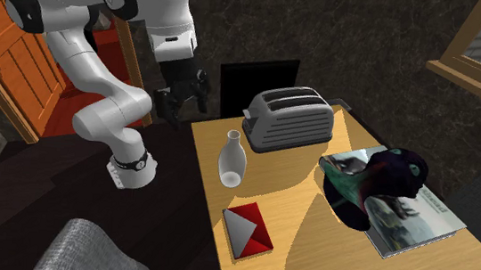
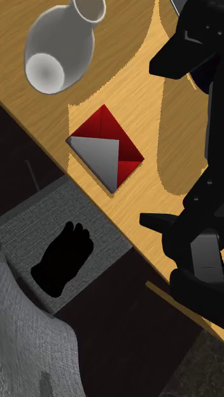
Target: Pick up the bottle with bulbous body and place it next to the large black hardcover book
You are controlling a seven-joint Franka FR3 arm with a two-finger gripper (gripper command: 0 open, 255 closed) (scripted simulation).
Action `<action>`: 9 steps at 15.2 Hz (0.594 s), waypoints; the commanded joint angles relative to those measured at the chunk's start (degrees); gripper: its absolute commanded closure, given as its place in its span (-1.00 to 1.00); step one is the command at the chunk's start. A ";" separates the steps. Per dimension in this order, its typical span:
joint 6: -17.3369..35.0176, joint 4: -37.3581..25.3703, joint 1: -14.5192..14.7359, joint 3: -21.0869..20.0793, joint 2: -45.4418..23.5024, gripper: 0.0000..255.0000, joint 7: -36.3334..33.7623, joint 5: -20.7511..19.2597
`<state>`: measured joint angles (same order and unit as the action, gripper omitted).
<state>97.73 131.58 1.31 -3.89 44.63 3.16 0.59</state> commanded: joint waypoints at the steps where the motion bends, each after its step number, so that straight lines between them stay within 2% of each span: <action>1: 0.00 0.00 0.00 0.00 0.00 -1.00 0.00 0.00; 9: 8.31 8.99 3.12 -7.53 -0.63 -1.00 -7.73 5.17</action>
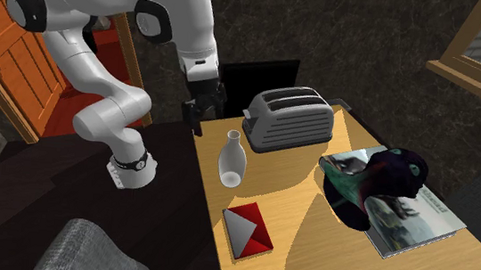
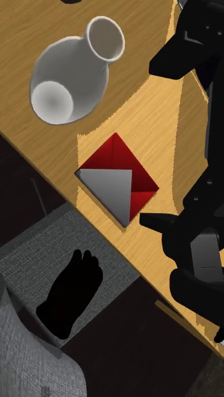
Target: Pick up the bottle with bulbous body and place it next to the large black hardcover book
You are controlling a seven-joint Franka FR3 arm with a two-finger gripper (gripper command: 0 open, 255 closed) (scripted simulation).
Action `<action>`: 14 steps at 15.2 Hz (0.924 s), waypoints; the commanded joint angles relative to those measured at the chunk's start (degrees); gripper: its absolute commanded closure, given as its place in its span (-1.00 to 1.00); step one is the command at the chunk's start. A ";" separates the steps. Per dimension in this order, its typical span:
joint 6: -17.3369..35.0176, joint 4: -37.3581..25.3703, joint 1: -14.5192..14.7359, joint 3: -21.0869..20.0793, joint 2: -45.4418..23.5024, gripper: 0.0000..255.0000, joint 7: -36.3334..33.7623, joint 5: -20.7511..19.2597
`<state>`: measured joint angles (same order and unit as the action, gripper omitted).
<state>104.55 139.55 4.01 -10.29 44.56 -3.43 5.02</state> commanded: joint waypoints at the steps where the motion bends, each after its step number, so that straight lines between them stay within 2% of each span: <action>1: 2.63 1.88 0.85 -2.15 -0.96 -1.00 -2.10 1.42; 11: 15.28 7.00 4.72 -13.11 -9.31 -1.00 -12.07 7.60; 14: 17.39 8.06 4.73 -13.79 -10.38 -1.00 -12.36 7.83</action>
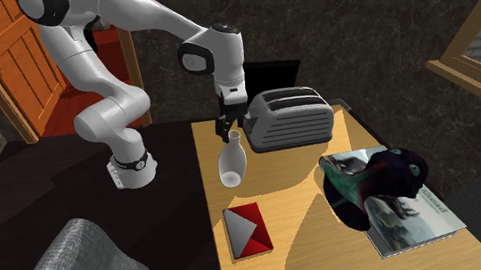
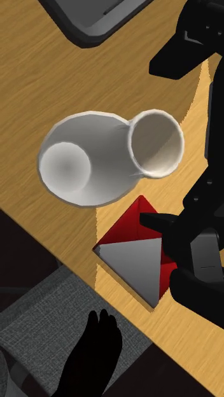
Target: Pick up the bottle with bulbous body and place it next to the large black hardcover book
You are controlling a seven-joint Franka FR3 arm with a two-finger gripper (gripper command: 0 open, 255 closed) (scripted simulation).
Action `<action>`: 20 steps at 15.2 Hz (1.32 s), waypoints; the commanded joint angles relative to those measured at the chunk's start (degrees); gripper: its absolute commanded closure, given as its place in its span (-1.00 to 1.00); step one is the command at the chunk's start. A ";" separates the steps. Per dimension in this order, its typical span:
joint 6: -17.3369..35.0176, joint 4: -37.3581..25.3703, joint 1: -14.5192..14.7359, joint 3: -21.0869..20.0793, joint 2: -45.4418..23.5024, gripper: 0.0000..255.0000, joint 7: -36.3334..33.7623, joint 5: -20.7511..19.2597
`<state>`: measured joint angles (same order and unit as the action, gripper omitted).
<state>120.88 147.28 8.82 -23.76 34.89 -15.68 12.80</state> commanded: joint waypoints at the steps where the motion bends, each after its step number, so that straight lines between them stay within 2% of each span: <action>1: 1.96 0.83 -0.11 -0.51 -1.11 -1.00 -0.14 0.11; 5: 6.15 2.92 -0.32 -1.44 -3.23 -1.00 -0.28 0.27; 13: 6.14 2.92 -0.32 -1.43 -3.22 -1.00 -0.28 0.27; 14: 6.14 2.92 -0.32 -1.43 -3.22 1.00 -0.28 0.27; 20: 6.14 2.93 -0.32 -1.43 -3.22 1.00 -0.28 0.27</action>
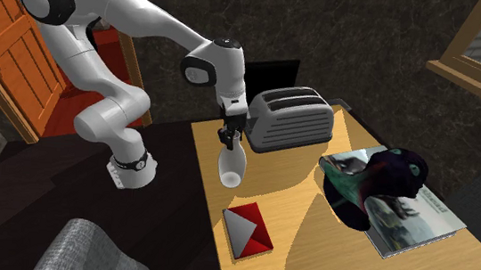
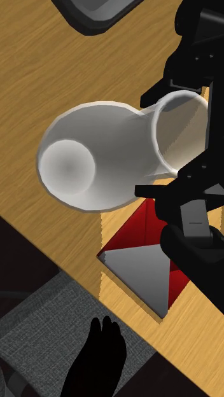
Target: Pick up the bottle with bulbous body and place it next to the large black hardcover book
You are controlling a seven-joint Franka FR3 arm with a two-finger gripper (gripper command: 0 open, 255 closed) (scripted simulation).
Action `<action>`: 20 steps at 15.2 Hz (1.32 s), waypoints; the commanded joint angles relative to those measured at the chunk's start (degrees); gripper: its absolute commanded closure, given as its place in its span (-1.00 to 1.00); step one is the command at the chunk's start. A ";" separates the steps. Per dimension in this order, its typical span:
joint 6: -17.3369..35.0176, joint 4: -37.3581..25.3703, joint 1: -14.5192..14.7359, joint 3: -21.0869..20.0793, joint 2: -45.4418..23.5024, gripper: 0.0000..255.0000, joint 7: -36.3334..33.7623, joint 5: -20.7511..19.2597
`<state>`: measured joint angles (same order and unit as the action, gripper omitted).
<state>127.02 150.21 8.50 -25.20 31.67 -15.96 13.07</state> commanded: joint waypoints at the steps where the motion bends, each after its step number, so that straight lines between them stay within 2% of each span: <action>1: 0.00 0.00 0.00 0.00 0.00 1.00 0.00 0.00; 3: 0.01 -0.01 0.00 0.00 -0.01 1.00 0.00 0.00; 20: -14.30 -10.46 -0.41 2.93 3.89 1.00 0.33 -1.51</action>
<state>113.59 140.31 8.08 -22.44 35.25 -15.63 11.61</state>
